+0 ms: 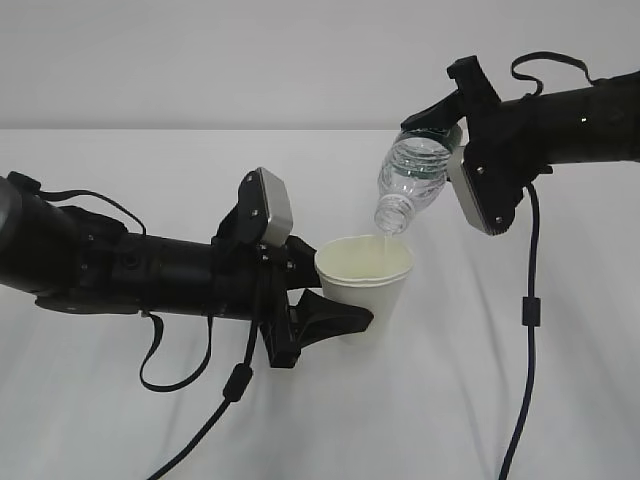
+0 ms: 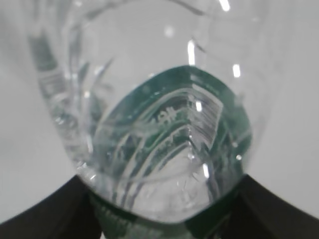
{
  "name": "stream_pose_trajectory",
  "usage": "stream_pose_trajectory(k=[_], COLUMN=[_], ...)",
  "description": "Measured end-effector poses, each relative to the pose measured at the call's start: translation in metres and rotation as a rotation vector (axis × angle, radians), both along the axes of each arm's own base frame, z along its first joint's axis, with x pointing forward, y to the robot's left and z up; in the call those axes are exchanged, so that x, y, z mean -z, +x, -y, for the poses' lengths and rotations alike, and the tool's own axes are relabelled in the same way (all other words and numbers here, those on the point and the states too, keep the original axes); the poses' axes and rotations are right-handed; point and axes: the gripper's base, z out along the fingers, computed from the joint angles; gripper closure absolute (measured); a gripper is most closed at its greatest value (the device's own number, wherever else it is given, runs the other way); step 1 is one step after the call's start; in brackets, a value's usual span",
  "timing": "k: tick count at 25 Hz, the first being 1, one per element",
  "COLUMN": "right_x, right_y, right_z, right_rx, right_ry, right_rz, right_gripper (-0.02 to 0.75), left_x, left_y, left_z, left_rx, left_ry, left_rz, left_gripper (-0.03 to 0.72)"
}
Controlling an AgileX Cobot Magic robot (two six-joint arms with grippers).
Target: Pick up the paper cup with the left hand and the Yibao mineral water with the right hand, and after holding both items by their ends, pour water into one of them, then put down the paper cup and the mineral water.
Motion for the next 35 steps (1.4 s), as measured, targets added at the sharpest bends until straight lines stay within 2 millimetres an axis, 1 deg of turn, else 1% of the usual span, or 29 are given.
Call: stream_pose_trajectory(k=[11, 18, 35], right_x=[0.0000, 0.0000, 0.0005], right_y=[-0.0001, -0.0019, -0.0014], right_z=[-0.0001, -0.0071, -0.0061], right_rx=[-0.002, -0.020, -0.009], right_ry=[0.000, 0.000, -0.008], right_rz=[0.000, 0.000, -0.002], right_gripper=[0.291, 0.291, 0.292], left_x=[0.0000, 0.0000, 0.0002], left_y=[0.0000, 0.0000, -0.0004], left_z=[0.0000, 0.0000, 0.0000], left_rx=[0.000, 0.000, 0.005], left_ry=[0.000, 0.000, 0.003], left_rz=[0.000, 0.000, 0.002], left_gripper=[0.276, 0.267, 0.265])
